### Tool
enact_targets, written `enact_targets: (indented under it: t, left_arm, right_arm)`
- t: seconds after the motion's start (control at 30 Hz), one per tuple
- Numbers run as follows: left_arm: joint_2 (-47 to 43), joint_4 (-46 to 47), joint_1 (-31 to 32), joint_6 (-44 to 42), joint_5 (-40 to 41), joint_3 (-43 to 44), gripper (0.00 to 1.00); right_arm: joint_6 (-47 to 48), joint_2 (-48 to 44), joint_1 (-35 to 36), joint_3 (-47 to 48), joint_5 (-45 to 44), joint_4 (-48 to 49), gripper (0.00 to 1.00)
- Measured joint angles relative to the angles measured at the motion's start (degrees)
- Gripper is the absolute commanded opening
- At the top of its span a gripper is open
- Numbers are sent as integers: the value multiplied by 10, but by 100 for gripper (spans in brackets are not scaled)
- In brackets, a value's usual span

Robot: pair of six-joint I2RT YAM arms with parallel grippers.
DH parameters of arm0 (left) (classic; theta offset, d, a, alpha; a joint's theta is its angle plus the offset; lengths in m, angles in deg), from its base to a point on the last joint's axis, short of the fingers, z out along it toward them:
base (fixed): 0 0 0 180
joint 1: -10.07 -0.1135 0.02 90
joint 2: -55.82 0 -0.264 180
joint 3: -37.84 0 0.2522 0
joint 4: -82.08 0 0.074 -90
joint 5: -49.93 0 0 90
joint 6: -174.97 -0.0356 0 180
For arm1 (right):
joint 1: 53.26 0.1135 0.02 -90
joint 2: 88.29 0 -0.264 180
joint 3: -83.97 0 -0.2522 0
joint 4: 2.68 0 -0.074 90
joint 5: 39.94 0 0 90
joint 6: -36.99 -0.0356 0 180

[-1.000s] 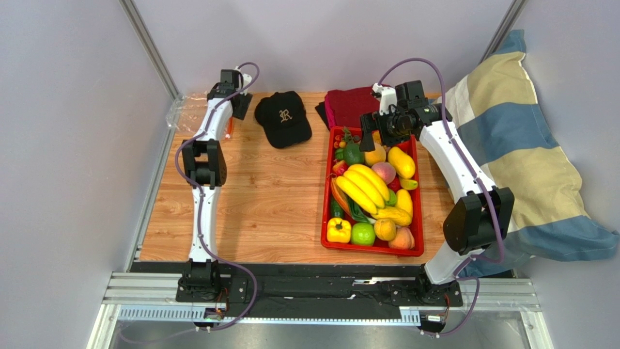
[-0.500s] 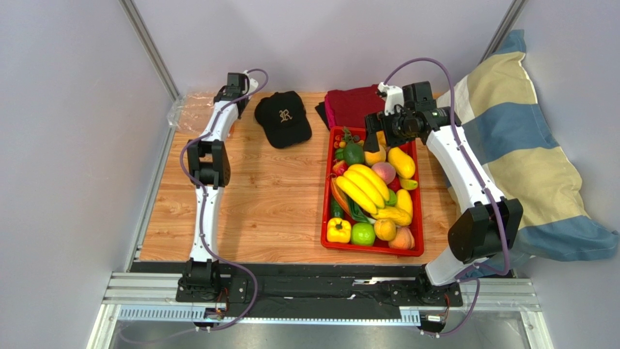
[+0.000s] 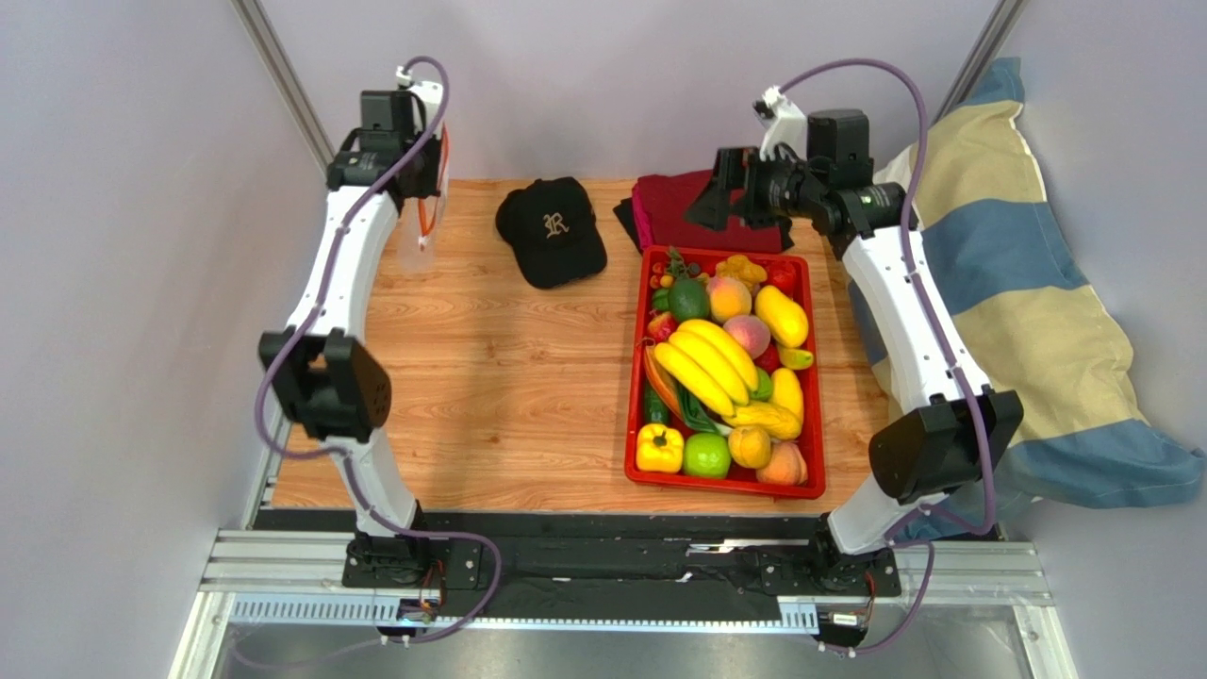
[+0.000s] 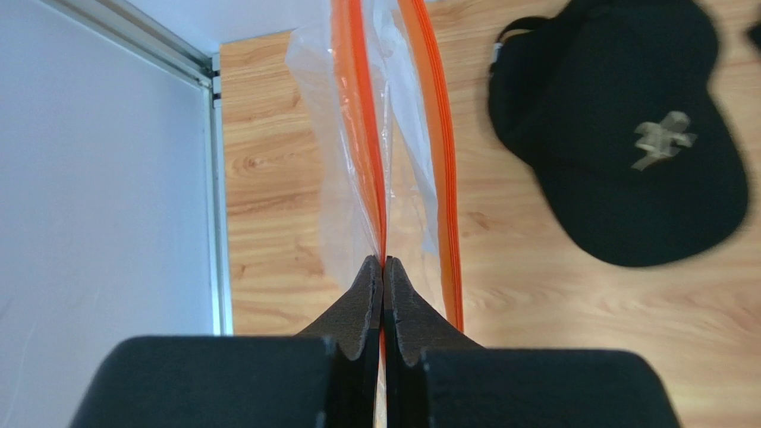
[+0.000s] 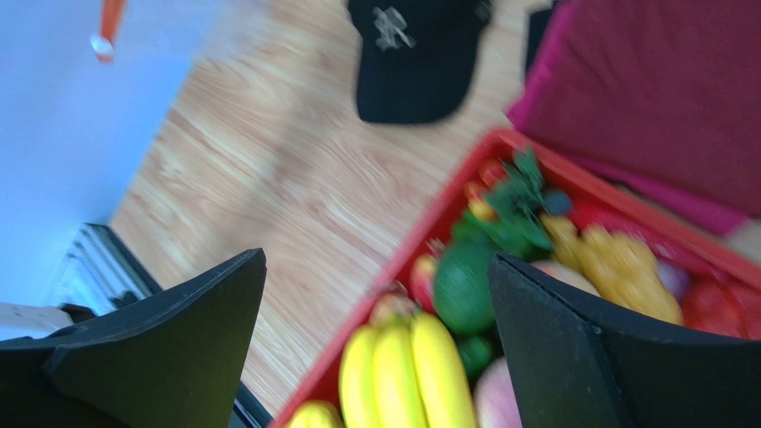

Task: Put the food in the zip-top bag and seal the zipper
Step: Pick up the zipper food storage bag at the center of the board.

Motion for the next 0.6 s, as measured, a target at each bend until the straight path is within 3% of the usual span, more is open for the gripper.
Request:
enact_targets:
  t: [0.27,0.6]
  left_arm:
    - [-274,14,0,93,-118,-258,0]
    - [-459,4,14,167,-229,-448,0]
  right_arm:
    - [-181,67,101,67,45,127,91]
    - [-306,147,251,63,24,190,87]
